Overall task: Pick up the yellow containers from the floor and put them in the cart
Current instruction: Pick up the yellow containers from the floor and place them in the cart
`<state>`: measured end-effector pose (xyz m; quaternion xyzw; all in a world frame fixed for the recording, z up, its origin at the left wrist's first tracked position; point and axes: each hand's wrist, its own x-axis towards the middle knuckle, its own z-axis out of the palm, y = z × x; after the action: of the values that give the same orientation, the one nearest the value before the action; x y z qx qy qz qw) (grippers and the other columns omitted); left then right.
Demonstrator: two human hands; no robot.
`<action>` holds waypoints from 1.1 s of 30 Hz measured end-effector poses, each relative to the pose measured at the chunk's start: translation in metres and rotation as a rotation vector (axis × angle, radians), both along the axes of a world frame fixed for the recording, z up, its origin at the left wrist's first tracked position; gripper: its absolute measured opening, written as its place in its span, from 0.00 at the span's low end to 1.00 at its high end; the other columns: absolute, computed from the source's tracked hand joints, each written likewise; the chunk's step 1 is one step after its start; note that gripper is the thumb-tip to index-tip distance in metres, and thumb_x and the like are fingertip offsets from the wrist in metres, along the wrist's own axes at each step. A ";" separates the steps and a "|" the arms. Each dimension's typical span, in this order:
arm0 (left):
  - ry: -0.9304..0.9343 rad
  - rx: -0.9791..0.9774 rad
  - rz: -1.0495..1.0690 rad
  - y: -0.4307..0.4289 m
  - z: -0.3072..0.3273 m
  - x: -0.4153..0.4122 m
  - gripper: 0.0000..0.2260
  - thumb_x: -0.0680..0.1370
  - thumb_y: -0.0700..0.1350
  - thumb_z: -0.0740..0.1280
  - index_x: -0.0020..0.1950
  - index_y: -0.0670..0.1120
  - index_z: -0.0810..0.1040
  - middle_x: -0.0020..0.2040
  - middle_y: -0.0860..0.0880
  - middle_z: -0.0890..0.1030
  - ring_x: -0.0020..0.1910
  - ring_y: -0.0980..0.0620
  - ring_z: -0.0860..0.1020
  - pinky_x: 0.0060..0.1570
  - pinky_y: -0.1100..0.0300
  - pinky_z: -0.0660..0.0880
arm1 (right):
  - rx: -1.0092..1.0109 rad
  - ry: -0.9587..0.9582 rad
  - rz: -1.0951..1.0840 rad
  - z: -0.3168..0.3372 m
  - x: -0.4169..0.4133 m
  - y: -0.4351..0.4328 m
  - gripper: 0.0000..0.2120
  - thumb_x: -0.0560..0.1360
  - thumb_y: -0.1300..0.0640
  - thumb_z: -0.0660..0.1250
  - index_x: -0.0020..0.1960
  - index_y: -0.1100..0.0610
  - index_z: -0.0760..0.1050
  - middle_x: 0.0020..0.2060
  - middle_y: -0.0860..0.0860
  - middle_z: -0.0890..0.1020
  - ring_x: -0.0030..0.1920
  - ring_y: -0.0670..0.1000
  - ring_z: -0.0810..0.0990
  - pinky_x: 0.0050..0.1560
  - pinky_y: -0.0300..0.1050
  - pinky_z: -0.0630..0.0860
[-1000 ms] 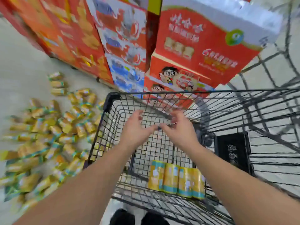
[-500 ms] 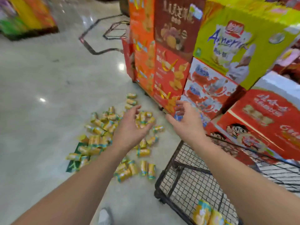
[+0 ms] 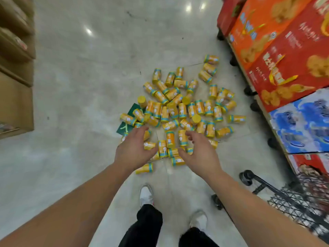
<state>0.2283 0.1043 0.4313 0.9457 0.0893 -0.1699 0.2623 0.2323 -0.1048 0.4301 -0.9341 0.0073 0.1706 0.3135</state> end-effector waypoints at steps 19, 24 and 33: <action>0.447 0.276 -0.115 0.043 -0.541 -0.078 0.34 0.72 0.53 0.70 0.74 0.49 0.61 0.76 0.47 0.58 0.75 0.46 0.58 0.73 0.47 0.57 | -0.392 0.098 0.734 -0.548 0.015 0.111 0.31 0.76 0.56 0.66 0.77 0.52 0.60 0.74 0.57 0.64 0.75 0.59 0.60 0.73 0.58 0.60; 0.453 0.374 -0.175 0.054 -0.609 -0.081 0.33 0.75 0.44 0.66 0.76 0.48 0.54 0.79 0.48 0.53 0.78 0.46 0.48 0.75 0.43 0.47 | -0.488 -0.113 0.756 -0.616 0.016 0.135 0.31 0.68 0.61 0.71 0.71 0.52 0.70 0.64 0.58 0.76 0.63 0.61 0.74 0.54 0.55 0.72; 0.341 0.373 -0.207 0.065 -0.647 -0.085 0.28 0.71 0.41 0.69 0.70 0.50 0.66 0.65 0.48 0.72 0.68 0.44 0.68 0.73 0.44 0.57 | -0.554 -0.185 0.786 -0.634 0.013 0.151 0.29 0.72 0.63 0.54 0.73 0.55 0.64 0.63 0.54 0.73 0.61 0.58 0.71 0.53 0.56 0.68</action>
<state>0.1429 0.1690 -0.2152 0.9394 0.0648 -0.3334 0.0461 0.2457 0.0464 -0.2035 -0.9257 -0.3287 0.1839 -0.0355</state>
